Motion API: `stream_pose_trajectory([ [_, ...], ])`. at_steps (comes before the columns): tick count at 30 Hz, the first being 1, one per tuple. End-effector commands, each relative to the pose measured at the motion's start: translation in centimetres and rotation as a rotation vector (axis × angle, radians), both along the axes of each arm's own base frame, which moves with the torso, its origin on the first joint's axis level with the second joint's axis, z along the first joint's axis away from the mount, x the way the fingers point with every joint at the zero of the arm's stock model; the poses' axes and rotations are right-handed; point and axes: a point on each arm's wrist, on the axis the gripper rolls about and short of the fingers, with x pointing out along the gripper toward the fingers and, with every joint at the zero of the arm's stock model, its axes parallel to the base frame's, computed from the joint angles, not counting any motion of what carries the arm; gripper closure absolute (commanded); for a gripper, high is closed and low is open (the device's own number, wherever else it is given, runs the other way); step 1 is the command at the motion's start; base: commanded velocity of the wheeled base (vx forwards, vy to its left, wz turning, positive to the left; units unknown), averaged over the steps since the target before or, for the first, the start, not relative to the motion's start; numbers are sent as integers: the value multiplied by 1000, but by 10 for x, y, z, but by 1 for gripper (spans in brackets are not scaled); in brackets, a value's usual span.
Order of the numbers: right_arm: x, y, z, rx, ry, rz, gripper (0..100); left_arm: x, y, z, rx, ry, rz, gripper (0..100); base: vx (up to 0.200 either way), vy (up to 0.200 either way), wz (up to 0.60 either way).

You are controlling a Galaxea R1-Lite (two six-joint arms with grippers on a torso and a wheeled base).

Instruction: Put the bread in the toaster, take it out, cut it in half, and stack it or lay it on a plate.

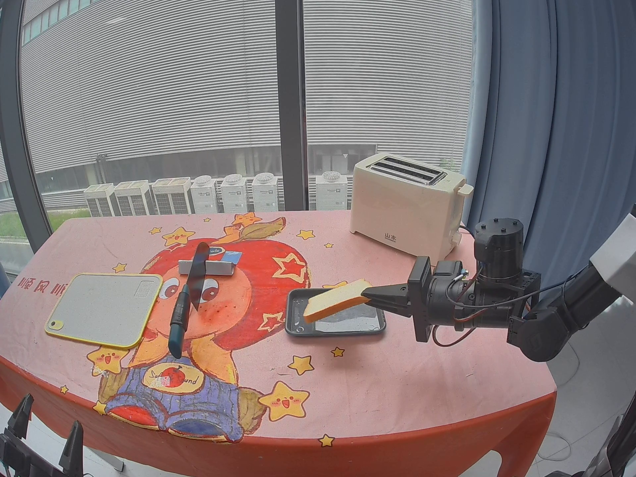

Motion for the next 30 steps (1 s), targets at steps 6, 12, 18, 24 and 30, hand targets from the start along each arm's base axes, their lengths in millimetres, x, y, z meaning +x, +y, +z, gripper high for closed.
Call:
stream_pose_trajectory([
  [6, -7, -2, 14, -142, -176, -35, 100, 0, 0, -5, 0, 1, 0, 0, 0, 0, 0],
  [12, -13, -6, 27, -208, -303, -60, 100, 0, 0, -5, 0, 1, 0, 0, 0, 0, 0],
  [18, -21, -11, 37, -279, -437, -39, 100, 0, 0, -5, 0, 1, 2, 0, 0, 0, 0],
  [24, -25, -16, 30, -442, -573, -33, 100, 0, 0, -5, 0, 1, 4, 0, 0, 0, 0],
  [30, -29, -22, 25, -540, -702, -1, 100, 0, 0, -5, 0, 1, 4, 0, 0, 0, 0],
])
